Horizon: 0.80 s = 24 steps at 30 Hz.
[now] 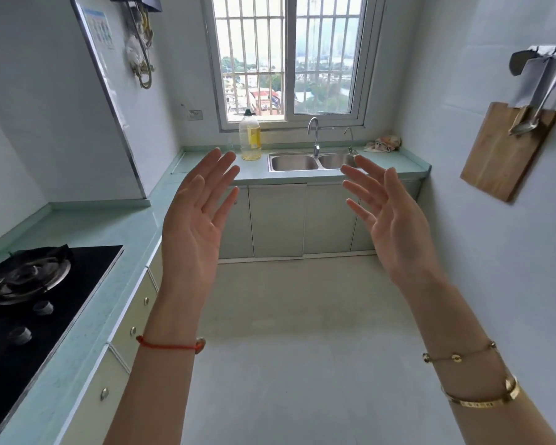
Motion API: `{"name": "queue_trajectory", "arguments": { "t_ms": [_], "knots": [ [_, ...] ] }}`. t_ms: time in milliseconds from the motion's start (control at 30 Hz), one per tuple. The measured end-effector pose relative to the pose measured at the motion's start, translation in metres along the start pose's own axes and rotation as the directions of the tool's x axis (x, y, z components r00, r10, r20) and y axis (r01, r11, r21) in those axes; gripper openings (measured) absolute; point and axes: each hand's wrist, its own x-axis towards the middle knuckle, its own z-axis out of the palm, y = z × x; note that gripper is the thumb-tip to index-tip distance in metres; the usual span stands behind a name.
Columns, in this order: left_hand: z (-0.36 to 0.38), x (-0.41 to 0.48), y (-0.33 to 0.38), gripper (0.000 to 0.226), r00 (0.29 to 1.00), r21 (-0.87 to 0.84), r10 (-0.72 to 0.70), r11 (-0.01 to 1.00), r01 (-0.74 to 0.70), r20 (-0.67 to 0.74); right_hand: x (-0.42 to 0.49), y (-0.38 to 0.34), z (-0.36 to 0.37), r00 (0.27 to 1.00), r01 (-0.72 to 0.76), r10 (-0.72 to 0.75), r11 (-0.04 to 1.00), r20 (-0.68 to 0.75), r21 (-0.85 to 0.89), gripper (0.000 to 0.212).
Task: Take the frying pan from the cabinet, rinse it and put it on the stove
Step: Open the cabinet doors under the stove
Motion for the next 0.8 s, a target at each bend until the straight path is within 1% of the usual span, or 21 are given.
{"name": "queue_trajectory", "arguments": {
  "t_ms": [133,267,467,800],
  "knots": [
    [-0.008,0.029,-0.015,0.049,1.0,-0.012,-0.007,1.0,0.007,0.028,0.029,0.013,-0.001,1.0,0.007,-0.007,1.0,-0.005,-0.001,0.049],
    [-0.015,0.053,-0.038,0.05,0.997,-0.019,-0.057,0.998,0.058,0.05,0.048,0.031,-0.01,1.0,-0.002,0.001,1.0,-0.028,-0.011,0.046],
    [-0.018,0.083,-0.076,0.047,0.991,-0.031,-0.131,0.991,0.132,0.04,0.073,0.054,-0.029,0.996,-0.032,0.033,0.999,-0.081,0.003,0.043],
    [0.009,0.158,-0.15,0.045,0.983,-0.043,-0.18,0.983,0.181,0.028,0.15,0.079,-0.08,0.991,-0.05,0.052,0.998,-0.126,0.024,0.045]
  ]
}}
